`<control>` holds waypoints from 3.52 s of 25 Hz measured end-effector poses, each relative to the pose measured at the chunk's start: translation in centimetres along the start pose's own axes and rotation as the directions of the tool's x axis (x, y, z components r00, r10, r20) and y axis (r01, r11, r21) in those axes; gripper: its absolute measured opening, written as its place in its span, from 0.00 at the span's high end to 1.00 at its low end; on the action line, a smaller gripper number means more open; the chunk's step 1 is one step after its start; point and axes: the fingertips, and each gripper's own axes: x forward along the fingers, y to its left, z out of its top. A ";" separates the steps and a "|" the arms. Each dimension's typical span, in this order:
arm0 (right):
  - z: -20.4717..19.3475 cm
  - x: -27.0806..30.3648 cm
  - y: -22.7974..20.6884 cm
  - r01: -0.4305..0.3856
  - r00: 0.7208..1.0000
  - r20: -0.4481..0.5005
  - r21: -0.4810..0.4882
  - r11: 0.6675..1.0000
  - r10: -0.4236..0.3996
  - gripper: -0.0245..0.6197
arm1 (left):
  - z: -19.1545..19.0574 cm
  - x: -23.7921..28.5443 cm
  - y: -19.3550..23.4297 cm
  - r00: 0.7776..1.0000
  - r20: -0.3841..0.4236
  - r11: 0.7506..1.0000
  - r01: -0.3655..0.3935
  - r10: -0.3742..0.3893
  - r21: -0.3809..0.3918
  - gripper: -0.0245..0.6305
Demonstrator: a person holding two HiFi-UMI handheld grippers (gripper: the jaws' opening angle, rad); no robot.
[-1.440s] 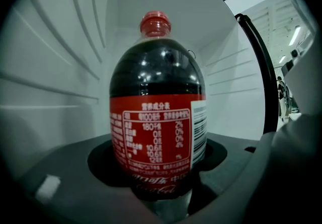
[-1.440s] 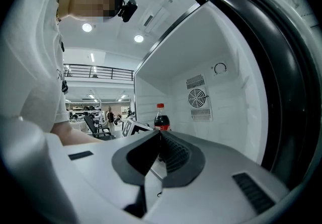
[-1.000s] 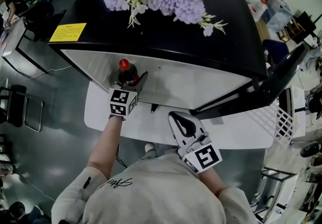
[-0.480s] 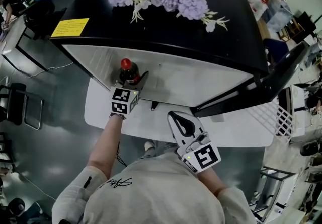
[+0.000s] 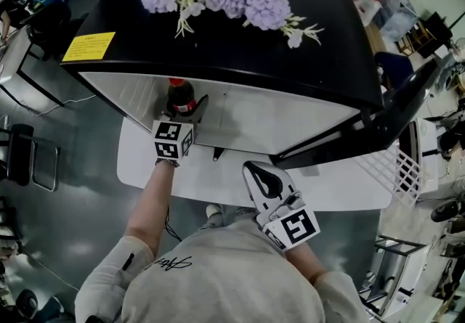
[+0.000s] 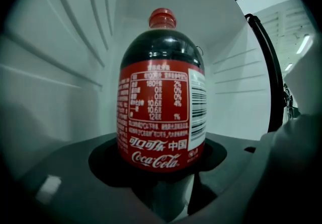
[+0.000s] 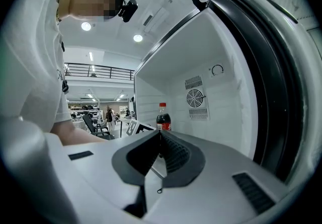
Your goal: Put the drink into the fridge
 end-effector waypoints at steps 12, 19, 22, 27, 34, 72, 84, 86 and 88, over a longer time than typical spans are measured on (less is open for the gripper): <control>0.0 0.3 -0.8 -0.001 1.000 -0.003 0.001 1.000 0.001 0.94 | 0.5 1.1 1.8 0.998 0.016 0.997 -0.063 0.064 -0.038 0.48; -0.1 0.5 -0.5 -0.016 1.000 0.003 0.010 1.000 0.016 0.94 | 0.0 1.5 1.4 0.998 -0.041 0.999 -0.048 0.048 -0.011 0.48; 0.0 0.3 -0.2 -0.022 1.000 0.009 0.011 1.000 0.022 0.94 | -1.0 1.7 1.3 0.996 -0.085 0.998 -0.038 0.034 -0.045 0.48; -0.1 -0.2 -0.1 -0.018 1.000 0.009 0.008 1.000 0.018 0.94 | -2.9 0.9 1.6 0.985 -0.151 0.996 -0.085 0.082 -0.015 0.48; 0.1 -0.1 0.7 -0.022 1.000 0.018 0.001 1.000 0.022 0.94 | -1.7 -0.9 0.9 0.989 -0.116 0.996 -0.091 0.092 0.014 0.48; 4.3 2.6 5.6 -0.095 0.989 0.103 -0.078 0.992 0.103 0.94 | 7.3 -18.6 -7.2 0.993 0.092 0.997 0.070 -0.071 0.008 0.57; 4.6 2.2 6.3 -0.117 0.986 0.111 -0.086 0.989 0.126 0.94 | 7.0 -20.9 -8.1 0.991 0.111 0.997 0.071 -0.069 -0.013 0.90; 4.6 2.2 6.6 -0.125 0.985 0.113 -0.085 0.988 0.134 0.94 | 7.2 -21.1 -8.4 0.990 0.120 0.997 0.075 -0.073 -0.012 0.92; 4.7 2.2 6.8 -0.128 0.983 0.120 -0.093 0.987 0.139 0.94 | 7.4 -21.4 -8.6 0.989 0.126 0.997 0.080 -0.077 -0.014 0.94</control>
